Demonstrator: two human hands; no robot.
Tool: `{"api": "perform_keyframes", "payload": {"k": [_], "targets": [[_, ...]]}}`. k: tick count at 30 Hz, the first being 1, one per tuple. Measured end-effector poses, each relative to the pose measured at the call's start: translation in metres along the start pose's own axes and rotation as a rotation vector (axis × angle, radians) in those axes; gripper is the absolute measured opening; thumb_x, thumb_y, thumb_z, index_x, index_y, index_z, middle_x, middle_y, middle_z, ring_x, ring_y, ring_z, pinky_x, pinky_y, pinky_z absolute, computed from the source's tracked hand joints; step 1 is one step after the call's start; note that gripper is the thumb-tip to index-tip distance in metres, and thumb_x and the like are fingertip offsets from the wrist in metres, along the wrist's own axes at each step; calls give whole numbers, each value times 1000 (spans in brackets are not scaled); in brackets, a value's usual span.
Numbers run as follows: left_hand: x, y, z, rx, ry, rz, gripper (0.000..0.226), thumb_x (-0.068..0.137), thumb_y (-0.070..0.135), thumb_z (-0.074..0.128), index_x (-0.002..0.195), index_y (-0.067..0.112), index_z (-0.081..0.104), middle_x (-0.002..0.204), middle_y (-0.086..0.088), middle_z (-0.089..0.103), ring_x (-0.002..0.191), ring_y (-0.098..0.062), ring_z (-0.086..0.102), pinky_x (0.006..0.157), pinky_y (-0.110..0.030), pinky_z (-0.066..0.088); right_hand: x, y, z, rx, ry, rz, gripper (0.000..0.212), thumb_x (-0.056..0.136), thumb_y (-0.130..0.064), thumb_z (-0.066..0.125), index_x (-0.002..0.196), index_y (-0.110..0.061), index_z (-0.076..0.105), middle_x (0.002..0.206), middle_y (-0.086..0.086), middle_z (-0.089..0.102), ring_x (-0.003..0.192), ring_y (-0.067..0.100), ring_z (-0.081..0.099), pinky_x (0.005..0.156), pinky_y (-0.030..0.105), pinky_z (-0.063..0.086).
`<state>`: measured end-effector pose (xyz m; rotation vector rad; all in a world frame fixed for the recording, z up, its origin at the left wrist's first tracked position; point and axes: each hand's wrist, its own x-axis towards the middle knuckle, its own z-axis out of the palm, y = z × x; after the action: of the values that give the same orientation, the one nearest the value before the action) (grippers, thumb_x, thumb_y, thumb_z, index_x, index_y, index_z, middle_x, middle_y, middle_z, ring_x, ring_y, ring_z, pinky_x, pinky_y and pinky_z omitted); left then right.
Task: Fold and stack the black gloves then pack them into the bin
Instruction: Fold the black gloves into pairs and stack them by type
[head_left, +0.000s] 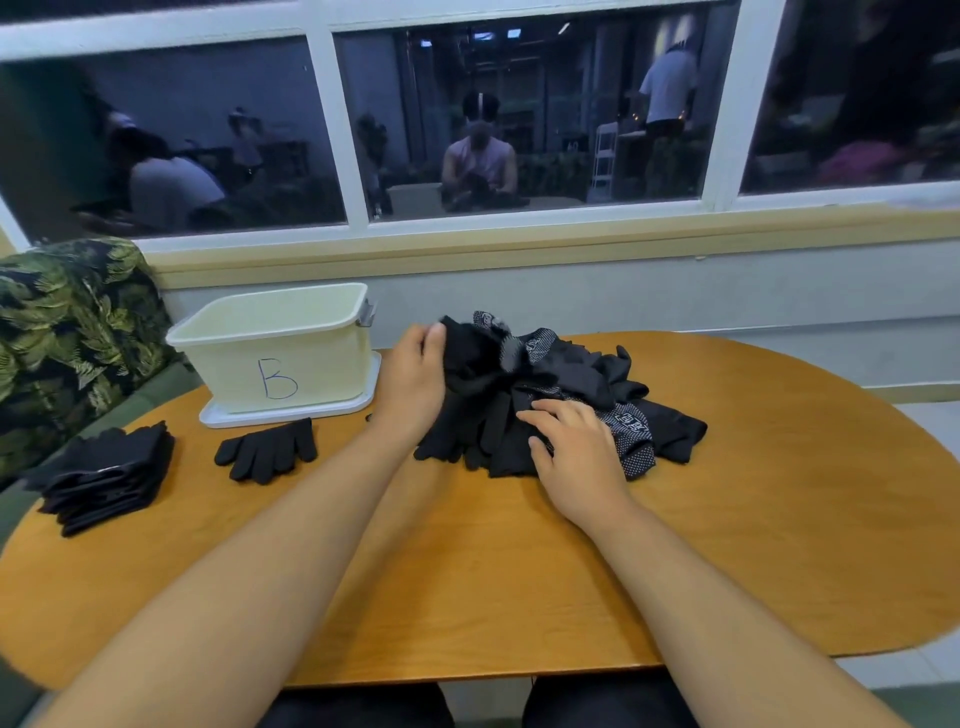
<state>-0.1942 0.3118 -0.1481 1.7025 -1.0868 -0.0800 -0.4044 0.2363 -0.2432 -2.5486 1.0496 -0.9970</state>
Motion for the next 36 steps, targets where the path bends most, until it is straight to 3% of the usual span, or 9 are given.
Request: {"api": "perform_keyframes", "payload": {"k": [2, 8, 14, 17, 20, 23, 25, 30, 36], "targets": [[12, 5, -10, -232, -17, -194, 51, 105, 63, 40, 104, 21, 68, 97, -4, 76, 90, -21, 75, 79, -50, 64, 0, 0, 0, 4, -6, 2, 36, 108, -27, 58, 142, -35, 66, 150, -15, 55, 146, 15, 37, 121, 46, 32], [24, 13, -31, -503, -71, -422, 16, 114, 14, 47, 121, 9, 60, 122, -15, 73, 102, -27, 77, 77, -41, 67, 0, 0, -2, 20, -12, 8, 37, 107, -27, 59, 143, -34, 65, 151, -16, 54, 146, 14, 37, 122, 47, 33], [20, 27, -49, -245, -128, -230, 41, 109, 4, 47, 136, 33, 57, 134, 0, 62, 104, -27, 74, 74, -48, 68, 0, -1, -4, 51, 6, 1, 38, 106, -28, 60, 143, -35, 63, 150, -17, 54, 145, 12, 39, 121, 48, 37], [2, 41, -52, -121, -305, -117, 36, 108, 4, 49, 125, 31, 66, 127, 1, 66, 102, -24, 75, 70, -41, 66, -2, -6, -9, 94, 54, -43, 39, 105, -31, 61, 144, -34, 61, 147, -16, 55, 142, 11, 42, 119, 49, 39], [-21, 48, -48, -90, -461, -79, 24, 107, 16, 60, 119, 32, 72, 116, 2, 74, 100, -15, 76, 78, -42, 67, -4, -17, -17, 195, 91, -81, 48, 105, -41, 61, 152, -35, 51, 145, -16, 56, 138, 10, 47, 116, 45, 41], [-41, 52, -45, -47, -597, -8, 20, 109, 38, 59, 121, 36, 75, 115, 7, 78, 102, -21, 76, 83, -45, 65, -7, -25, -21, 286, 53, -96, 64, 101, -48, 67, 159, -41, 41, 128, -19, 55, 124, 9, 51, 107, 36, 43], [-49, 53, -42, -85, -640, -44, 31, 112, 47, 49, 120, 35, 78, 116, 7, 79, 103, -21, 77, 88, -45, 63, -8, -25, -21, 310, 64, -119, 56, 98, -43, 71, 151, -42, 51, 113, -21, 55, 110, 9, 55, 100, 39, 48], [-42, 33, -40, -144, -283, -79, 22, 106, 31, 62, 99, 31, 83, 101, 8, 80, 96, -15, 75, 85, -40, 61, -12, -16, -22, 379, 171, -118, 14, 98, -37, 73, 107, -25, 74, 93, -12, 64, 85, 14, 61, 81, 46, 54], [-68, -23, -56, -226, -105, -314, 14, 94, 11, 74, 100, 23, 77, 110, -4, 77, 105, -29, 75, 94, -49, 62, -35, -10, -34, 457, 47, -135, 15, 98, -18, 72, 109, -27, 73, 107, -15, 63, 98, 14, 63, 86, 37, 54]]}}
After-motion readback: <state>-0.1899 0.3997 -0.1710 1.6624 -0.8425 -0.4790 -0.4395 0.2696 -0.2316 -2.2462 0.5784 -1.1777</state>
